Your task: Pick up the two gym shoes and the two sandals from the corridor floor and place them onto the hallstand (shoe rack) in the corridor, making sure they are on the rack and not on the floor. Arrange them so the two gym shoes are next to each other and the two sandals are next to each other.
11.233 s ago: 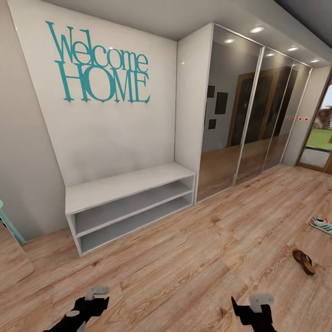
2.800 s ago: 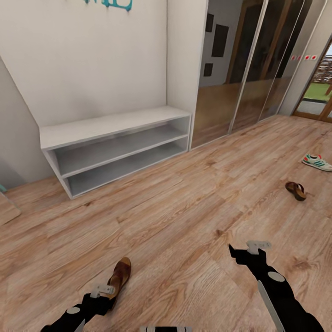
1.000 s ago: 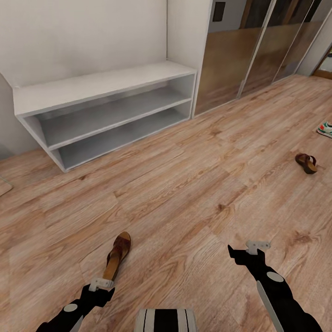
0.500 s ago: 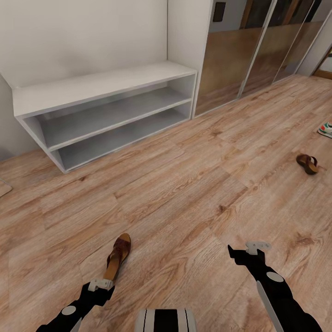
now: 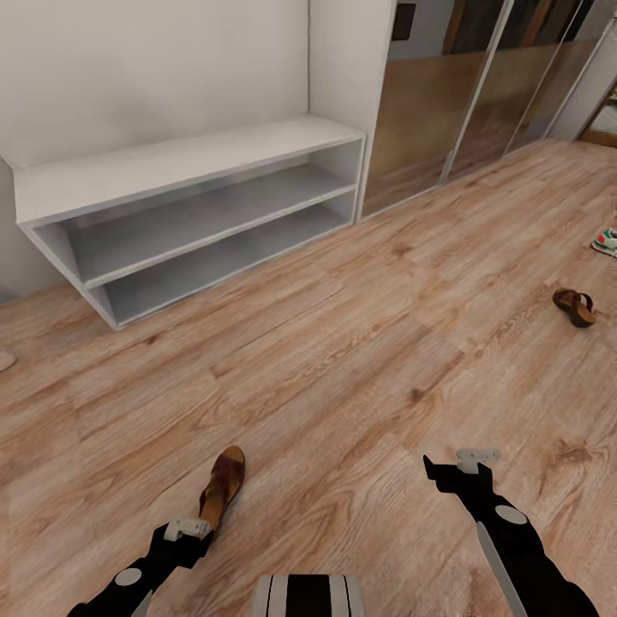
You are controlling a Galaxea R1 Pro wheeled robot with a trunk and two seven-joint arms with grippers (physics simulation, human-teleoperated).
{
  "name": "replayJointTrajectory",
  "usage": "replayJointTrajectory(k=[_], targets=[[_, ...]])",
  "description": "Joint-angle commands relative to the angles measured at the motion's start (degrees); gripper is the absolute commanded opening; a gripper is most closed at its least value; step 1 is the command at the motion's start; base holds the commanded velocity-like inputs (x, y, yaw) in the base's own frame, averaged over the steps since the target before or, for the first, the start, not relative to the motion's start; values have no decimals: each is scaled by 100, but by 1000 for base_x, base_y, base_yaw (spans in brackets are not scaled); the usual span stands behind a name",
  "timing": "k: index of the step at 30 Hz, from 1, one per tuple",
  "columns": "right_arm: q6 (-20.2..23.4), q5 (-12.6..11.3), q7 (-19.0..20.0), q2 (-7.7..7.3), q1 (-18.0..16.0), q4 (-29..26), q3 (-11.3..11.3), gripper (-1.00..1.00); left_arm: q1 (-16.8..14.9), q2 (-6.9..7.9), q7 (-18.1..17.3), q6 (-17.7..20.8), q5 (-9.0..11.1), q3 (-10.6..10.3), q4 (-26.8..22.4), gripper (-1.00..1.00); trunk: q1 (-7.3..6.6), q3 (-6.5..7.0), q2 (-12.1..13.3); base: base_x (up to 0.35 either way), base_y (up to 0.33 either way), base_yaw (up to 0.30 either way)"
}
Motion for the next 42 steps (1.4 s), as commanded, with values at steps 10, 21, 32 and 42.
replayJointTrajectory(k=[10, 21, 32, 42], targets=[[29, -37, 2, 1, -2, -19, -2, 100, -1, -5, 5, -31, -52, -9, 2, 100, -1, -4, -1, 1, 1, -152], [29, -40, 2, 5, -2, -26, -2, 100, 5, -3, 5, -117, -63, -18, -6, 100, -1, -4, -1, 0, 0, -17], [29, -41, 2, 8, -2, -33, -2, 100, 5, 21, 5, -269, -92, -6, -1, 100, 9, -92, -7, 0, 0, -1], [29, -41, -5, 8, -2, -34, -2, 100, 15, 33, 5, -543, -96, -5, 9, 100, 35, -355, -20, 0, 0, 0]])
